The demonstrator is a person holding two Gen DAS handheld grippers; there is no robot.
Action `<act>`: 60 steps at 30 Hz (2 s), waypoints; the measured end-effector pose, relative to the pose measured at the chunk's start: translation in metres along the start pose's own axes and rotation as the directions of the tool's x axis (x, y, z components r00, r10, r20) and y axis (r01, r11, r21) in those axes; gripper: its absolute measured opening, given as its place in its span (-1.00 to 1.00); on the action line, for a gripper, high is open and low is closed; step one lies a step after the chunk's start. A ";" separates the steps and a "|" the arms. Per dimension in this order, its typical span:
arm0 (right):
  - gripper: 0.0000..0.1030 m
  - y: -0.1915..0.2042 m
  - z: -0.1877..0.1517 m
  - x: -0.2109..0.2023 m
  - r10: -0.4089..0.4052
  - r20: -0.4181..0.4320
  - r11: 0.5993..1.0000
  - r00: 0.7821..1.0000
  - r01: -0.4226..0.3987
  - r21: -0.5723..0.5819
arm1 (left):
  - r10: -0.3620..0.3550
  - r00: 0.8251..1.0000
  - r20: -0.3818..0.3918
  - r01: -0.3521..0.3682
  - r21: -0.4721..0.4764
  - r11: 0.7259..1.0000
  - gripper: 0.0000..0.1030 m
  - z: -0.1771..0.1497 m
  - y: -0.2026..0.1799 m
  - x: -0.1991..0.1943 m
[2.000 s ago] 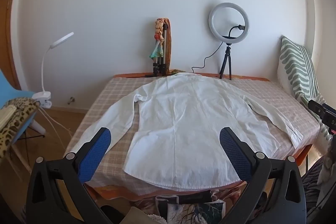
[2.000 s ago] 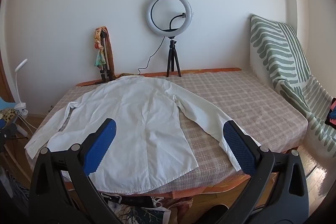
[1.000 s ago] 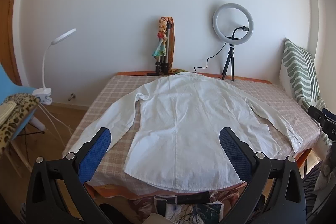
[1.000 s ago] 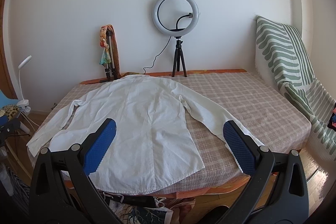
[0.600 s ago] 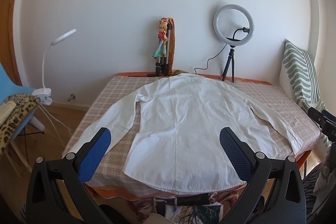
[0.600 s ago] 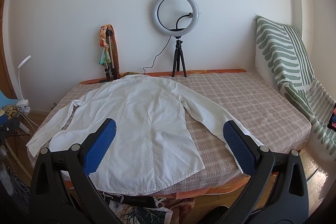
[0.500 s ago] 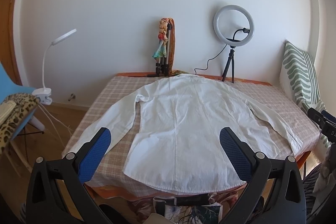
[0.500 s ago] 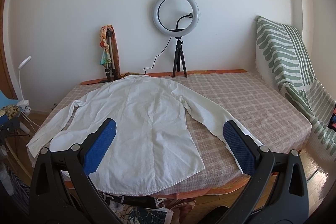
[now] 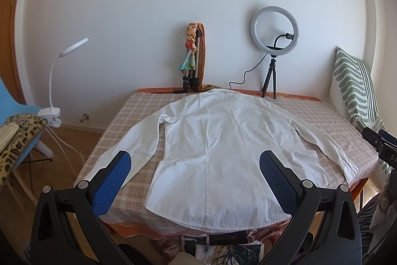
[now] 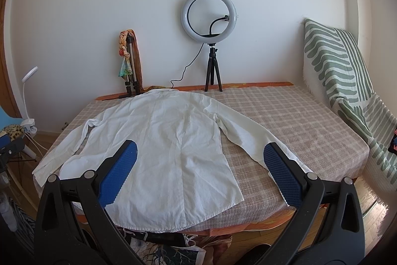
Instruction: Fold small clothes
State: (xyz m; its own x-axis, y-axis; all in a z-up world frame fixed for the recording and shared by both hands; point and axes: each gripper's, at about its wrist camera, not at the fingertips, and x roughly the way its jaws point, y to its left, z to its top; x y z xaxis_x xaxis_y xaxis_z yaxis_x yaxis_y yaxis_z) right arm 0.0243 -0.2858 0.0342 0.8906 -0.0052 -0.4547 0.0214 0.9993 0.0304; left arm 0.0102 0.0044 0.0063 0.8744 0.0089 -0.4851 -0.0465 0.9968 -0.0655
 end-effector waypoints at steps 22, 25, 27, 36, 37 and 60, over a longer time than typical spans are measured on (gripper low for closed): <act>1.00 0.010 0.008 0.018 0.006 -0.016 1.000 1.000 -0.006 -0.015 | 0.009 1.000 -0.009 -0.009 -0.003 1.000 1.00 0.002 0.005 0.015; 1.00 0.016 0.010 0.024 0.011 -0.022 0.999 1.000 -0.012 -0.032 | 0.012 1.000 -0.014 -0.013 -0.007 1.000 0.99 0.002 0.009 0.020; 1.00 0.021 0.012 0.028 0.006 -0.023 0.999 1.000 -0.007 -0.047 | 0.013 1.000 -0.016 -0.013 -0.011 1.000 0.99 0.002 0.012 0.023; 1.00 0.047 0.026 0.054 0.036 -0.013 0.996 0.999 -0.037 -0.082 | 0.060 0.997 -0.048 -0.061 -0.021 0.998 0.99 0.003 0.038 0.042; 1.00 0.051 0.029 0.059 0.046 -0.011 0.995 0.999 -0.046 -0.090 | 0.070 0.996 -0.053 -0.071 -0.023 0.997 0.99 0.003 0.044 0.045; 1.00 0.131 0.068 0.213 0.385 -0.288 0.917 0.877 -0.398 0.014 | -0.068 0.912 -0.404 -0.079 -0.338 0.938 0.78 -0.015 0.226 0.204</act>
State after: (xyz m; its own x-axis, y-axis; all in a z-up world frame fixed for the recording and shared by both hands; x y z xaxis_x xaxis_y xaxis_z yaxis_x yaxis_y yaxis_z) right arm 0.2475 -0.1587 0.0020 0.6583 0.3905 -0.6435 -0.3280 0.9183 0.2216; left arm 0.1708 0.2307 -0.1200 0.6061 -0.0924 -0.7900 -0.2760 0.9071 -0.3178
